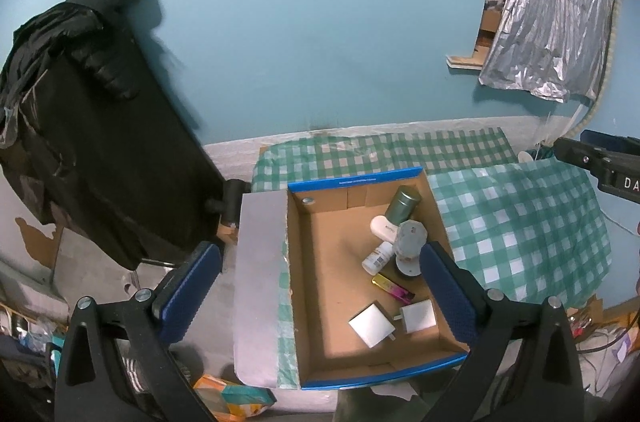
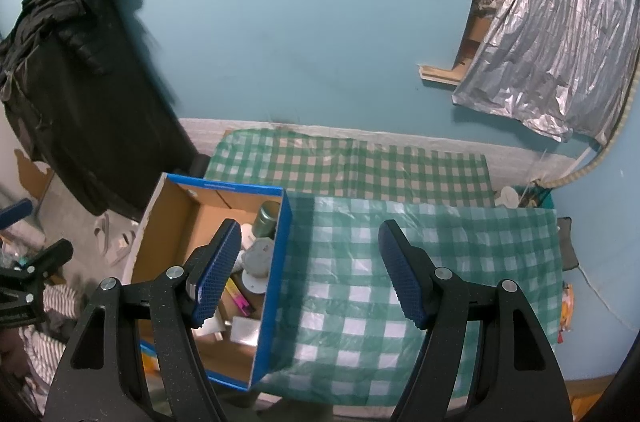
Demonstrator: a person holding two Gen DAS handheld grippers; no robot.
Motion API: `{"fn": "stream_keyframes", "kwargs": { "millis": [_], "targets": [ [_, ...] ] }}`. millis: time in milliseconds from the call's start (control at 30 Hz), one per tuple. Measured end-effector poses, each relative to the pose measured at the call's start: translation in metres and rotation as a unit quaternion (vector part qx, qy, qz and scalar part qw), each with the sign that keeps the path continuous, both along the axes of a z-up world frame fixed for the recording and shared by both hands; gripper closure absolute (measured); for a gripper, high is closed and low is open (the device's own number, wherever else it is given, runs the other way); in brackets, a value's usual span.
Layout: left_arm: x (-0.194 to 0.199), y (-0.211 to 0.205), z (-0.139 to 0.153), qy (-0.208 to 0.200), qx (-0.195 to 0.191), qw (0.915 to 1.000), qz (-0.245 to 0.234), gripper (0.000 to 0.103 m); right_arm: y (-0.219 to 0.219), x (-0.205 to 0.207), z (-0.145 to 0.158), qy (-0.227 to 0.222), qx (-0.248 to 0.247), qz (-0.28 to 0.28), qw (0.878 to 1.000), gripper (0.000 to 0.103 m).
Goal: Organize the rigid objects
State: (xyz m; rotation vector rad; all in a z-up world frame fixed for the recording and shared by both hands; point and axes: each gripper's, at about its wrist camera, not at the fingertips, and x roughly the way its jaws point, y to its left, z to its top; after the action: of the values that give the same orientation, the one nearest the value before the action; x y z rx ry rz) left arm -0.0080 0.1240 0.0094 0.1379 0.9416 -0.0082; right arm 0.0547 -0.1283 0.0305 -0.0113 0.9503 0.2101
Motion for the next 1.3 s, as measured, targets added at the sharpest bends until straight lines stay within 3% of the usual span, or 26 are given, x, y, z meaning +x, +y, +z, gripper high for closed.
{"fn": "stream_keyframes", "kwargs": {
  "millis": [1300],
  "targets": [
    [0.008,-0.0009,-0.009,0.013,0.012,0.9998,0.002,0.002,0.0073,0.0107,-0.0094,0.014,0.0,0.009,1.0,0.032]
  ]
}}
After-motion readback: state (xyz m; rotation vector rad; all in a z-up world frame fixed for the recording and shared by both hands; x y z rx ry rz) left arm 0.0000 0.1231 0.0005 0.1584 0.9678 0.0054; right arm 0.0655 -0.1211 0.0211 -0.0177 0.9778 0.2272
